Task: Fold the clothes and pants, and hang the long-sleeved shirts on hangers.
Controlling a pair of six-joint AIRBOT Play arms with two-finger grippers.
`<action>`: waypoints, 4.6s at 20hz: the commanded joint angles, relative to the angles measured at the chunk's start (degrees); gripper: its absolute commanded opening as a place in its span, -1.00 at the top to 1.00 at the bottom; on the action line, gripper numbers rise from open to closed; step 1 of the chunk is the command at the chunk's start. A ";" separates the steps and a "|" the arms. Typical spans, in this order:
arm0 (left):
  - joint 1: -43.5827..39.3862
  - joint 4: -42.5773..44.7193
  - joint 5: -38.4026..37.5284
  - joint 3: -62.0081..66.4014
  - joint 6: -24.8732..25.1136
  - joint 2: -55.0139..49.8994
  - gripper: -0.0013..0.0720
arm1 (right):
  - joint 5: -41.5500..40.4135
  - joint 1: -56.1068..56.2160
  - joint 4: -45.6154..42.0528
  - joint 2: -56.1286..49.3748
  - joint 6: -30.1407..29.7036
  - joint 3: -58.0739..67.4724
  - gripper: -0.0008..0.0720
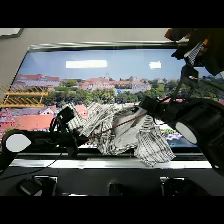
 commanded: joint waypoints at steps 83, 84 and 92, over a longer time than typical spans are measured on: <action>-20.04 -4.31 24.48 6.73 1.79 -17.99 0.87 | 6.10 0.28 -12.24 14.03 4.15 2.32 -0.24; -20.04 -4.31 24.48 6.73 1.79 -17.99 0.87 | 9.14 -2.86 -11.72 13.79 2.56 4.39 -0.47; -20.04 -4.28 24.50 6.73 1.86 -17.99 0.87 | 14.47 -31.76 6.19 8.31 -48.89 14.19 -0.75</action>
